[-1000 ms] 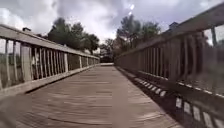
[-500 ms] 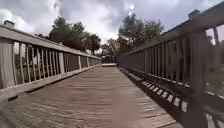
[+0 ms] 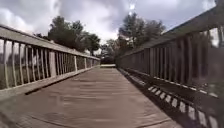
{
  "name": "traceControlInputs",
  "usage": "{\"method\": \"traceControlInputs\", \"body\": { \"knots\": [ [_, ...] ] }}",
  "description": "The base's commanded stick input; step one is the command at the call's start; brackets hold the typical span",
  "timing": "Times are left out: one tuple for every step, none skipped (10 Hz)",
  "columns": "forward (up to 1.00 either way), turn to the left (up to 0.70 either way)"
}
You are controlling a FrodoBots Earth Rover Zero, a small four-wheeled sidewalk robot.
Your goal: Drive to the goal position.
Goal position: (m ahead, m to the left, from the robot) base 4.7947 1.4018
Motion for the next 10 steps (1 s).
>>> {"method": "traceControlInputs", "body": {
  "knots": [
    [0.85, 0.00],
    [0.84, 0.00],
    [0.84, 0.00],
    [0.84, 0.00],
    [0.84, -0.28],
    [0.84, -0.10],
    [0.84, 0.00],
    [0.84, 0.00],
    [0.84, 0.00],
    [0.83, 0.00]
  ]
}}
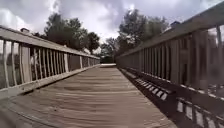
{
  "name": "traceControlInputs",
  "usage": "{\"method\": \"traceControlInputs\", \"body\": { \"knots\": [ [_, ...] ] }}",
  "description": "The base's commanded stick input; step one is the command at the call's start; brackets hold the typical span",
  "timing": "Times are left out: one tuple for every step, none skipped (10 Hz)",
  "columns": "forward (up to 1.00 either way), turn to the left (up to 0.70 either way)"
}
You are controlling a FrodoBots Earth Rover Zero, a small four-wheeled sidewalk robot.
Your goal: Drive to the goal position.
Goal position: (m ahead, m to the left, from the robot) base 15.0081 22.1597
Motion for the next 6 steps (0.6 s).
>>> {"method": "traceControlInputs", "body": {
  "knots": [
    [0.83, 0.00],
    [0.83, 0.00],
    [0.83, 0.00],
    [0.83, 0.00],
    [0.83, 0.00],
    [0.83, 0.00]
  ]
}}
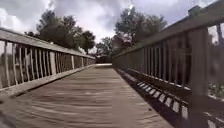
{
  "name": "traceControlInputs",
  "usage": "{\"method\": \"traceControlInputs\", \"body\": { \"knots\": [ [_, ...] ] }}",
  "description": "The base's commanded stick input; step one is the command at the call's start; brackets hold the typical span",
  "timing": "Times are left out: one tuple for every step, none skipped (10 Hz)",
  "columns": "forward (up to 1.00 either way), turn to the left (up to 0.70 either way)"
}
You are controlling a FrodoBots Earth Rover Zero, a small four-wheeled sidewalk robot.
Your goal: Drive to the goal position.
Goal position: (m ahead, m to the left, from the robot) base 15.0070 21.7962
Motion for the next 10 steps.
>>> {"method": "traceControlInputs", "body": {
  "knots": [
    [0.83, 0.00],
    [0.83, 0.00],
    [0.83, 0.00],
    [0.83, 0.00],
    [0.83, 0.00],
    [0.83, 0.00],
    [0.83, 0.00],
    [0.84, 0.11],
    [0.83, 0.20],
    [0.83, 0.23]
  ]
}}
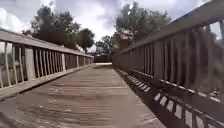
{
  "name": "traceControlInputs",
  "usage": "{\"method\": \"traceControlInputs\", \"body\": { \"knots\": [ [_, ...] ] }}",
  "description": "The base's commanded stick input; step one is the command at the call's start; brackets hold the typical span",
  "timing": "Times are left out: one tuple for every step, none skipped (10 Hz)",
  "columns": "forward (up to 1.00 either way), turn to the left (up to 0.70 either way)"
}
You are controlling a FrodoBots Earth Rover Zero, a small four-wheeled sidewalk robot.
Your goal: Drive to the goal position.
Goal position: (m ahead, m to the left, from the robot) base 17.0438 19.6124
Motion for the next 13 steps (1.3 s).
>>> {"method": "traceControlInputs", "body": {
  "knots": [
    [0.83, 0.23],
    [0.83, 0.00],
    [0.83, 0.00],
    [0.83, 0.00],
    [0.83, 0.00],
    [0.83, 0.00],
    [0.83, 0.00],
    [0.83, 0.00],
    [0.83, 0.00],
    [0.83, 0.00],
    [0.83, 0.00],
    [0.83, 0.00],
    [0.83, 0.00]
  ]
}}
